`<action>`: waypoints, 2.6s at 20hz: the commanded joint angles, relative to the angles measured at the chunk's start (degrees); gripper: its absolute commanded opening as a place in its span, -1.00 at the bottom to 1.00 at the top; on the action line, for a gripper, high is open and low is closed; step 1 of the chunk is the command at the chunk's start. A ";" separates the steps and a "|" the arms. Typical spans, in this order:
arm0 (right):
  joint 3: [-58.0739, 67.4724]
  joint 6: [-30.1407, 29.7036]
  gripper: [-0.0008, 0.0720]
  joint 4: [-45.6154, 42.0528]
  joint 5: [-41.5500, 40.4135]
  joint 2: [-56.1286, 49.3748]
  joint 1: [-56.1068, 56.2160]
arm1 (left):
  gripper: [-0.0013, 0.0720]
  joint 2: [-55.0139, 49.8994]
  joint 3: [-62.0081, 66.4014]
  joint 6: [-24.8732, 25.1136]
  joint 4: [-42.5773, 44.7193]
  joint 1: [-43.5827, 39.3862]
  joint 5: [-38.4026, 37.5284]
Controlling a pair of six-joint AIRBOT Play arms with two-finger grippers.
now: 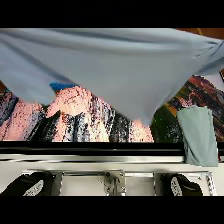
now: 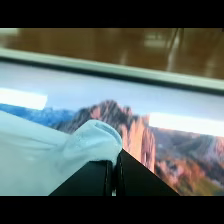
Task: Fold the shirts.
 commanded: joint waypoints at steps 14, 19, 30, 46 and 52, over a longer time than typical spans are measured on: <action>3.17 -3.30 -0.81 32.70 -31.76 -25.92 5.55 | -0.86 -10.78 -17.94 0.24 -9.94 -0.07 -4.39; 10.75 -2.05 -0.81 32.44 -35.17 -46.97 18.51 | -0.86 -17.46 -39.15 0.26 -15.26 -0.04 -2.95; 10.29 17.81 0.78 4.68 18.91 -55.67 12.13 | -0.86 -19.21 -47.45 6.29 -20.28 0.07 2.60; -58.03 22.29 0.88 18.12 -13.79 -32.65 23.47 | -0.86 -19.17 -46.05 9.25 -20.33 0.92 3.50; -55.80 18.10 -0.81 28.20 -19.23 -35.76 27.45 | -0.86 -19.12 -46.05 9.75 -20.28 0.96 6.14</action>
